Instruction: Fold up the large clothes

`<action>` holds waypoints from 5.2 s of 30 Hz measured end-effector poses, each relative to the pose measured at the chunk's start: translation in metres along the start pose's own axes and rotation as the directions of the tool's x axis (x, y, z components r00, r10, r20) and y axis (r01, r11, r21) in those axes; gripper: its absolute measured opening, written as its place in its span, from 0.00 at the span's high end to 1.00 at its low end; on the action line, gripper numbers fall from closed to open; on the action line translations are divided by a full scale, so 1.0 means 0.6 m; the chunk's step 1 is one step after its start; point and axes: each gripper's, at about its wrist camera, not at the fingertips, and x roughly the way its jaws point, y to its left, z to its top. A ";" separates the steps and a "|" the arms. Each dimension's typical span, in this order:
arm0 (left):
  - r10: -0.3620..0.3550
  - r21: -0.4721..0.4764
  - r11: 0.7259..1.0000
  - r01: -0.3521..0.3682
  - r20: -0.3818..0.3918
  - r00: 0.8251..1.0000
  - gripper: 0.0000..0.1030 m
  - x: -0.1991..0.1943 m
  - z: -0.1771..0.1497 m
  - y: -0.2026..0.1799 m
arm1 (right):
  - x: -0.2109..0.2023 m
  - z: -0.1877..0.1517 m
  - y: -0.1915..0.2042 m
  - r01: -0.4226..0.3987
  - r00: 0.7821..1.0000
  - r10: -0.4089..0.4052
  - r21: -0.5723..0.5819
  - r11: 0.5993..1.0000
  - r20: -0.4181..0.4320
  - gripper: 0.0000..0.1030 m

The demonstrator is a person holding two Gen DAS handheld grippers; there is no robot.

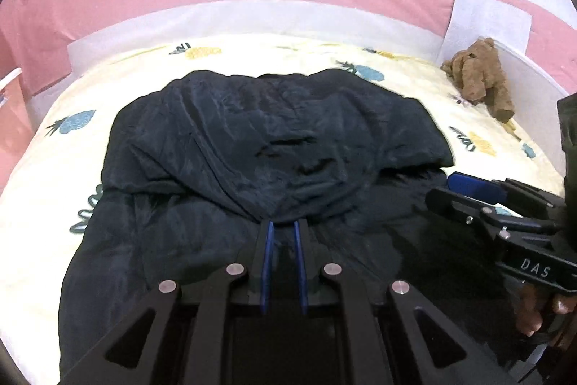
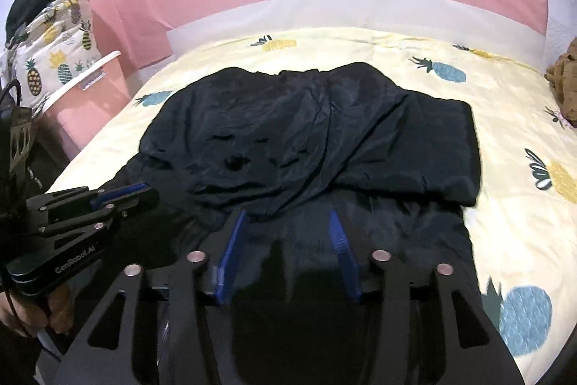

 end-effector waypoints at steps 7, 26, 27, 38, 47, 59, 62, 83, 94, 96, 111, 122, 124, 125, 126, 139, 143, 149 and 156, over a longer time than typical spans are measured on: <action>0.004 -0.017 1.000 -0.004 0.035 0.999 0.89 -0.083 -0.045 -0.014 | -0.073 -0.048 0.000 -0.011 1.000 0.011 0.002 1.000 0.019 0.47; 0.039 -0.034 0.999 -0.037 0.054 0.998 0.70 -0.197 -0.163 0.024 | -0.160 -0.175 -0.024 0.011 1.000 -0.011 0.061 0.998 0.000 0.38; 0.041 -0.037 0.999 -0.039 0.054 0.998 0.70 -0.198 -0.164 0.029 | -0.161 -0.178 -0.031 0.016 1.000 -0.016 0.070 0.997 0.000 0.38; 0.191 -0.132 0.975 -0.181 0.064 0.980 0.52 -0.203 -0.189 0.159 | -0.166 -0.214 -0.153 0.129 0.992 -0.124 0.221 0.967 -0.037 0.30; 0.211 -0.240 0.945 -0.221 -0.068 0.975 0.52 -0.169 -0.252 0.253 | -0.127 -0.266 -0.216 0.089 0.989 -0.036 0.376 0.922 -0.145 0.29; 0.171 -0.262 0.948 -0.182 -0.063 0.983 0.52 -0.161 -0.283 0.222 | -0.122 -0.284 -0.198 -0.017 0.985 0.091 0.437 0.899 -0.149 0.37; 0.182 -0.248 0.949 -0.192 -0.062 0.981 0.72 -0.167 -0.273 0.215 | -0.128 -0.275 -0.193 -0.021 0.987 0.089 0.433 0.901 -0.137 0.71; 0.108 -0.259 0.965 -0.030 0.292 0.950 0.87 -0.446 -0.184 0.173 | -0.393 -0.178 -0.153 -0.146 0.967 0.062 0.337 0.930 0.246 0.88; 0.107 -0.271 0.963 -0.008 0.354 0.929 0.87 -0.396 -0.059 0.196 | -0.347 -0.048 -0.196 -0.151 0.940 0.031 0.335 0.930 0.338 0.88; 0.113 -0.270 0.963 -0.014 0.358 0.927 0.87 -0.371 -0.018 0.201 | -0.319 -0.002 -0.206 -0.144 0.940 0.022 0.338 0.930 0.340 0.87; 0.148 -0.309 0.945 -0.109 0.105 0.983 0.86 0.001 0.160 0.283 | 0.027 0.178 -0.292 0.092 0.995 -0.097 0.375 0.922 -0.005 0.87; 0.063 -0.374 0.927 -0.027 0.085 0.994 0.77 0.100 0.138 0.320 | 0.129 0.143 -0.343 0.033 0.998 -0.005 0.468 0.883 -0.061 0.81; 0.043 -0.401 0.916 0.012 0.127 0.991 0.68 0.081 0.141 0.325 | 0.110 0.147 -0.355 -0.048 0.999 0.052 0.518 0.854 0.007 0.65; 0.036 -0.408 0.913 0.027 0.145 0.989 0.64 0.075 0.144 0.327 | 0.101 0.149 -0.361 -0.096 0.995 0.085 0.542 0.835 0.045 0.58; 0.023 -0.415 0.908 0.051 0.171 0.985 0.56 0.066 0.147 0.327 | 0.091 0.153 -0.365 -0.158 0.987 0.129 0.568 0.808 0.093 0.41; -0.008 -0.353 0.929 0.109 0.276 0.961 0.14 -0.029 0.163 0.284 | 0.011 0.184 -0.227 -0.004 0.997 -0.013 0.219 0.976 0.075 0.26; -0.108 -0.204 0.970 0.135 0.138 0.985 0.14 0.035 0.151 0.207 | 0.090 0.152 -0.187 0.045 0.994 -0.033 0.118 0.992 -0.102 0.26; -0.036 -0.147 0.988 0.038 0.016 0.999 0.14 0.149 0.162 0.186 | 0.166 0.163 -0.212 0.115 0.978 -0.089 0.136 0.984 -0.187 0.26; -0.051 -0.138 0.989 0.051 0.002 0.999 0.16 0.123 0.185 0.169 | 0.139 0.185 -0.221 0.117 0.981 -0.093 0.138 0.984 -0.168 0.26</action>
